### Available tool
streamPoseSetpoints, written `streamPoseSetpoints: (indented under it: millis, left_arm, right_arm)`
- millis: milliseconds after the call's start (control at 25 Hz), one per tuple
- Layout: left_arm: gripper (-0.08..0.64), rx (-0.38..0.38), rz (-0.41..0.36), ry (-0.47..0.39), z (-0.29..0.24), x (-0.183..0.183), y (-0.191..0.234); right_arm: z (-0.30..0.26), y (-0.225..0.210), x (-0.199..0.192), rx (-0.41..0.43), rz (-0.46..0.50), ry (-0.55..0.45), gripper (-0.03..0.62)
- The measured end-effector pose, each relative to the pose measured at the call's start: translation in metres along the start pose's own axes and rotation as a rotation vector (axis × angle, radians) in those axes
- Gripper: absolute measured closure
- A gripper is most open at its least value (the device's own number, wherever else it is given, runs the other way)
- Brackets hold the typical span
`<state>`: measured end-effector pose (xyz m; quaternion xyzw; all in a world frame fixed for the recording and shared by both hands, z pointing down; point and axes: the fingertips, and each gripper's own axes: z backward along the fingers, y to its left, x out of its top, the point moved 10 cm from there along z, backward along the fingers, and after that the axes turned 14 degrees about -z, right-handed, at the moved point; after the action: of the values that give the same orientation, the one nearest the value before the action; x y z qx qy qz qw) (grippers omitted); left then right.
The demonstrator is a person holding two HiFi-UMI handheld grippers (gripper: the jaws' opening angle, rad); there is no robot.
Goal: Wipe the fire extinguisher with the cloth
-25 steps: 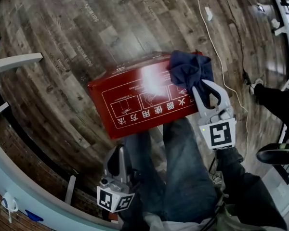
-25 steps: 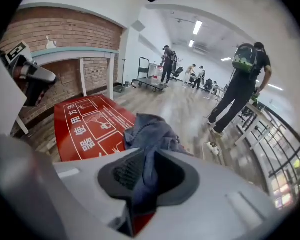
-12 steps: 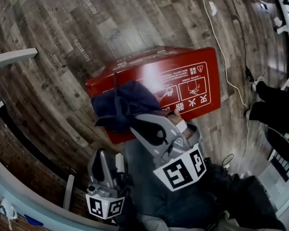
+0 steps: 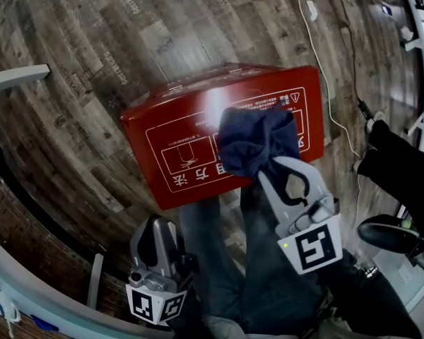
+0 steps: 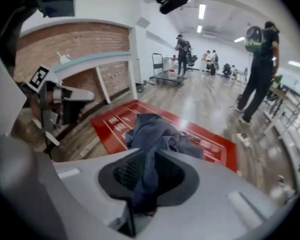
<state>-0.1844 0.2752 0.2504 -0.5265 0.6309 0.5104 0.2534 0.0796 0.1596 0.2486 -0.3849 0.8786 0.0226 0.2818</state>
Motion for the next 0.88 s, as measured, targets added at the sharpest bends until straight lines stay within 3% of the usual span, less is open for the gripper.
streamPoseSetpoints:
  millis: [80, 160, 280, 360, 520, 680, 760, 880]
  left_arm:
    - [0.558, 0.018, -0.007, -0.004, 0.002, 0.002, 0.004]
    - [0.558, 0.037, -0.032, -0.004, 0.006, 0.009, 0.011]
    - [0.558, 0.049, -0.074, 0.001, 0.01, 0.02, 0.018]
    - [0.558, 0.048, -0.078, 0.003, 0.01, 0.02, 0.015]
    - [0.558, 0.004, -0.061, 0.005, -0.001, 0.012, -0.002]
    - [0.558, -0.045, -0.044, 0.002, -0.013, 0.006, -0.02]
    - [0.558, -0.053, -0.041, 0.005, -0.016, 0.003, -0.027]
    - [0.558, -0.044, -0.042, 0.009, -0.017, 0.001, -0.033]
  right_arm:
    - [-0.022, 0.053, 0.01, 0.186, 0.019, -0.037, 0.526]
    - [-0.04, 0.097, 0.019, 0.317, 0.128, -0.096, 0.526]
    - [-0.047, 0.115, 0.02, 0.389, 0.184, -0.12, 0.526]
    - [-0.037, 0.093, 0.014, 0.352, 0.165, -0.1, 0.526]
    - [0.003, 0.001, -0.009, 0.123, 0.156, -0.098, 0.526]
    - [0.04, -0.068, -0.043, -0.093, -0.103, -0.072, 0.526]
    - [0.039, -0.06, -0.043, -0.084, -0.079, -0.037, 0.526]
    - [0.02, -0.01, -0.032, 0.075, -0.019, -0.03, 0.526]
